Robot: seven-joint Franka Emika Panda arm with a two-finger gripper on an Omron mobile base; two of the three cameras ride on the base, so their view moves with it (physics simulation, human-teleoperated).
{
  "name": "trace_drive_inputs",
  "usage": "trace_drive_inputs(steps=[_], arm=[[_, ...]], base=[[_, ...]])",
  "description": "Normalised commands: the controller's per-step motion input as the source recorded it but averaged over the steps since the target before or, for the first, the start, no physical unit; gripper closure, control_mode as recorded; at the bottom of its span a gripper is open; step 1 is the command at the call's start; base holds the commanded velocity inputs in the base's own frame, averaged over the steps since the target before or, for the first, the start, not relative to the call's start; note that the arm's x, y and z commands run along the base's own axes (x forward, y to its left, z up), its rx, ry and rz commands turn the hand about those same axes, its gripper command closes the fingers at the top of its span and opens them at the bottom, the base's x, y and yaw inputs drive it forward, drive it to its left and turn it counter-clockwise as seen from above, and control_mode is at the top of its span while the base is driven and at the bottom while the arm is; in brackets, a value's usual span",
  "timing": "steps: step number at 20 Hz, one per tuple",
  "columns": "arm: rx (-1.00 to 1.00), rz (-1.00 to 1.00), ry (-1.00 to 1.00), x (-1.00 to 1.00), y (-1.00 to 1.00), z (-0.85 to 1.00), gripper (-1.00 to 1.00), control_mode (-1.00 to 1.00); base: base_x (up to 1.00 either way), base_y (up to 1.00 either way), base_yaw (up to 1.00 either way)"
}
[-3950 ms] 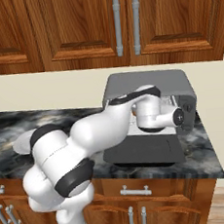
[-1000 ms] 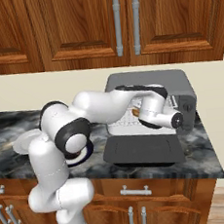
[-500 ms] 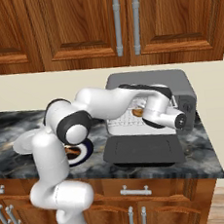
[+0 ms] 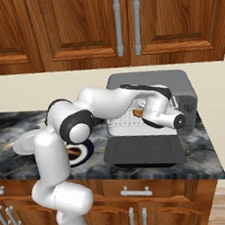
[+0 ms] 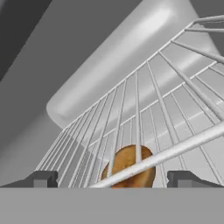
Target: Open the toaster oven door. Place the bread on the bottom rack in the toaster oven and place the chicken drumstick on the top rack.
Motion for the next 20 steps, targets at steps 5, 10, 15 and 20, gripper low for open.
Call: trace_drive_inputs(steps=[5, 10, 15, 20], arm=[[0.00, 0.00, 0.00, 0.17, 0.16, -0.02, -1.00, -1.00], [0.00, 0.00, 0.00, 0.11, 0.02, -0.06, -1.00, -1.00], [0.00, 0.00, 0.00, 0.09, -0.01, -0.05, -1.00, -1.00], [0.00, 0.00, 0.01, 0.07, 0.00, -0.10, -1.00, -1.00]], base=[[0.00, 0.00, 0.00], [0.00, 0.00, 0.00], [0.00, 0.00, 0.00], [0.00, 0.00, 0.00]])
